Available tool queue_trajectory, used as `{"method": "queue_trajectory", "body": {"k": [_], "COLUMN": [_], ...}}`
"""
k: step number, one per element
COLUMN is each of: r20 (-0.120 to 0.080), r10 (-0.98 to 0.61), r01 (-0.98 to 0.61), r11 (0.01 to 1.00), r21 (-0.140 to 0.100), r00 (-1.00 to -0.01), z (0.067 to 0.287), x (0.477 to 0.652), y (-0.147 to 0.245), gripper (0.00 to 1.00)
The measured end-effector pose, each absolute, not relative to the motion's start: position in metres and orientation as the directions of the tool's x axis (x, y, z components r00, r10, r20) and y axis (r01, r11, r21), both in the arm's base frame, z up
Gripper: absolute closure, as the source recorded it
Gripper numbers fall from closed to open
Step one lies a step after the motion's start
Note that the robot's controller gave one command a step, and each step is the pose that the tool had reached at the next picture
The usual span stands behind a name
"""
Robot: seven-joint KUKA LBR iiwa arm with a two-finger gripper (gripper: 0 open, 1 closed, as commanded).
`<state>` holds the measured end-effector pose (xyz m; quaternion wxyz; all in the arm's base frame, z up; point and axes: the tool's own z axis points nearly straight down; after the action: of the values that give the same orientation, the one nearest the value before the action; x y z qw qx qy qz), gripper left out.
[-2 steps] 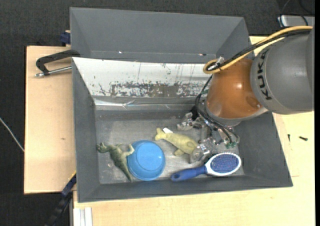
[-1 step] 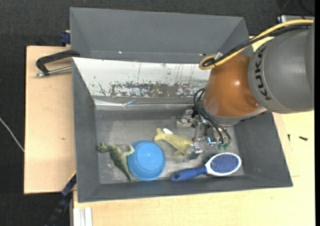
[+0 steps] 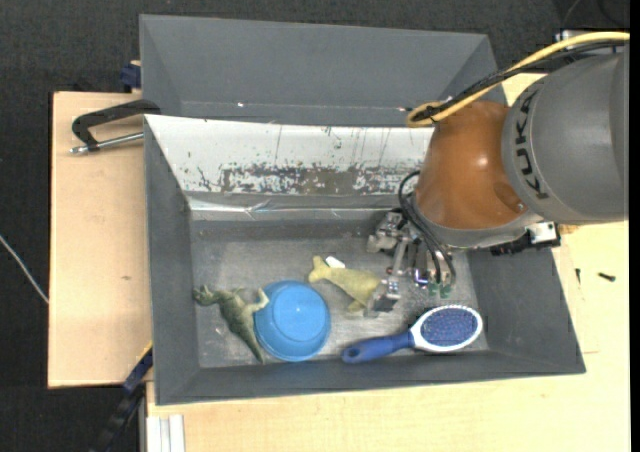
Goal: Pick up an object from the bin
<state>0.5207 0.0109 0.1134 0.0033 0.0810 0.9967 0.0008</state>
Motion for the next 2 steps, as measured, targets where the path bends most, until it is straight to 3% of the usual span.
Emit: {"method": "queue_trajectory", "body": {"k": [1, 2], "r20": [-0.002, -0.002], "r10": [0.388, 0.387], "r01": [0.388, 0.387], "r11": [0.922, 0.922], "r21": [0.003, 0.002], "r00": [-0.922, -0.922], "z": [0.0726, 0.0737], "x": [0.5039, 0.5047], "y": [0.0229, 0.0236], "gripper": [0.0, 0.0]}}
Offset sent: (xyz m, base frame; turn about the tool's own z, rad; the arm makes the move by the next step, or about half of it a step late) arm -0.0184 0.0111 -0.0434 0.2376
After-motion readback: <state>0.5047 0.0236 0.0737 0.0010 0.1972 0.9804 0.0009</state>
